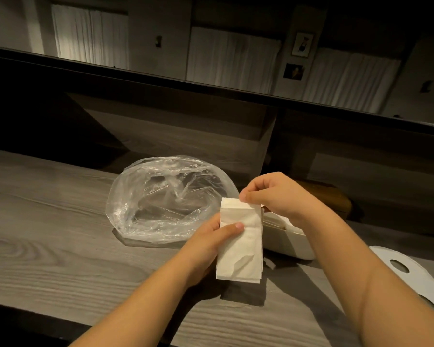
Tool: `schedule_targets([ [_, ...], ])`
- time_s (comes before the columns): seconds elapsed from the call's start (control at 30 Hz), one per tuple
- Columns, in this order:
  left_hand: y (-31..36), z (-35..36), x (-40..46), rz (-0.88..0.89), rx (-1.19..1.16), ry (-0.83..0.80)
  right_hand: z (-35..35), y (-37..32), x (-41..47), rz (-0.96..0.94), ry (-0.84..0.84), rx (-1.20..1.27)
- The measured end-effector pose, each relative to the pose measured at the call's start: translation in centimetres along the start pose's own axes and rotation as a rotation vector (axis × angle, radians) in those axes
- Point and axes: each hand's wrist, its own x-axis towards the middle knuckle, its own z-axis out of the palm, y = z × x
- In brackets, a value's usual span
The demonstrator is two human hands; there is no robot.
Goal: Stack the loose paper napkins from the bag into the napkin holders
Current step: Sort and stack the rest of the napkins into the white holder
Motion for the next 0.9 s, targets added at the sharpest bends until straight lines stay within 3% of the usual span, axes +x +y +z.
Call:
schedule_targets([
  [0.17,0.5,0.1,-0.4,-0.263,-0.252,-0.013,0.6,-1.4,2.0,0.08,-0.025,-0.144],
  [0.4,0.4,-0.6,-0.3,-0.269,-0.515,0.042,0.8,-3.9,3.2,0.133,-0.059,-0.168],
  [0.63,0.4,-0.8,-0.3,-0.229,-0.458,0.029,-0.7,-3.8,3.5,-0.017,0.3,0.088],
  [0.7,0.3,-0.9,-0.3,-0.212,-0.429,0.035,-1.8,-4.0,3.2,0.024,0.216,-0.011],
  [0.83,0.3,-0.9,-0.4,-0.162,-0.366,0.042,-2.2,-3.5,2.3,0.295,-0.167,-0.183],
  [0.9,0.3,-0.9,-0.4,-0.152,-0.354,0.049,-1.7,-3.0,2.2,0.253,-0.171,-0.173],
])
